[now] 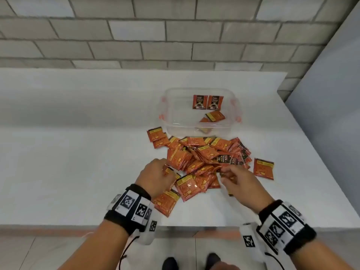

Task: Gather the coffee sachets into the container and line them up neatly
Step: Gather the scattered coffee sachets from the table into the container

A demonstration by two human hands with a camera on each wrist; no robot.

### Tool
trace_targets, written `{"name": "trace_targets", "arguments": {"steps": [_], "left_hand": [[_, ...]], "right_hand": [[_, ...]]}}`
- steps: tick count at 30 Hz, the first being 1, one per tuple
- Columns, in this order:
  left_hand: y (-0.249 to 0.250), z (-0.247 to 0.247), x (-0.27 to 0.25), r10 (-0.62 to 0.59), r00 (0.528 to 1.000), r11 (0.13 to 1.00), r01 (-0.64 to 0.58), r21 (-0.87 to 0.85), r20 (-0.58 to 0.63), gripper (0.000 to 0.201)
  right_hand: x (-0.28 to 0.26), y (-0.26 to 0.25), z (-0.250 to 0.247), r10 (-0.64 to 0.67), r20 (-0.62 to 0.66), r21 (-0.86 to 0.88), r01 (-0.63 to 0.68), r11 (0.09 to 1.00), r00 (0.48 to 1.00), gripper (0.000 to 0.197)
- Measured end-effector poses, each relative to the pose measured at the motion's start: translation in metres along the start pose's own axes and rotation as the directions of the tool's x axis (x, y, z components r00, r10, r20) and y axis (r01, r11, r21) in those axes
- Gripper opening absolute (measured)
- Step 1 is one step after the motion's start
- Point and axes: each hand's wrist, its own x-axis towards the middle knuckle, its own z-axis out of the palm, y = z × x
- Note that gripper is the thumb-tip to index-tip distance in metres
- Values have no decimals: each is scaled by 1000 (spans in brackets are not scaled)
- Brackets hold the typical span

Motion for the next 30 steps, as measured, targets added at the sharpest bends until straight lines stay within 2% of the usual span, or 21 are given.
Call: {"name": "trace_targets", "arguments": {"steps": [3, 6, 9, 12, 17, 19, 21, 23, 27, 30], "left_hand": [[5, -1, 26, -10, 999, 1000, 10, -2, -41, 53], [11, 5, 45, -62, 998, 998, 62, 7, 26, 64], [13, 12, 59, -100, 990, 995, 97, 40, 101, 80], [15, 13, 67, -150, 984, 988, 146, 42, 97, 90], [5, 9, 75, -283, 958, 958, 280, 63, 42, 88], [0, 8, 75, -316, 948, 947, 313, 76, 29, 81], [-4, 6, 73, -307, 952, 951, 306, 37, 9, 68], [-9, 1, 70, -287, 958, 955, 286, -72, 6, 54], [-22, -15, 64, -220, 975, 947, 213, -242, -2, 34], [-34, -26, 62, -181, 983, 932, 160, -325, -36, 35]], "right_hand": [[27, -16, 7, -31, -131, -133, 14, 991, 991, 30], [50, -32, 11, 33, -176, -213, -71, 974, 984, 38], [69, -38, 16, 98, -125, -286, -131, 949, 987, 48], [81, -37, 20, 126, -74, -305, -143, 942, 989, 53], [97, -29, 12, 188, -24, -187, -189, 964, 982, 72], [102, -25, 7, 181, -8, -147, -180, 973, 983, 81], [104, -24, 3, 190, 19, -135, -186, 973, 982, 78], [103, -21, -4, 211, 55, -95, -205, 974, 976, 68], [96, -9, -22, 219, 74, 81, -225, 971, 973, 61], [81, -13, -34, 261, 85, 263, -274, 925, 962, 23]]}}
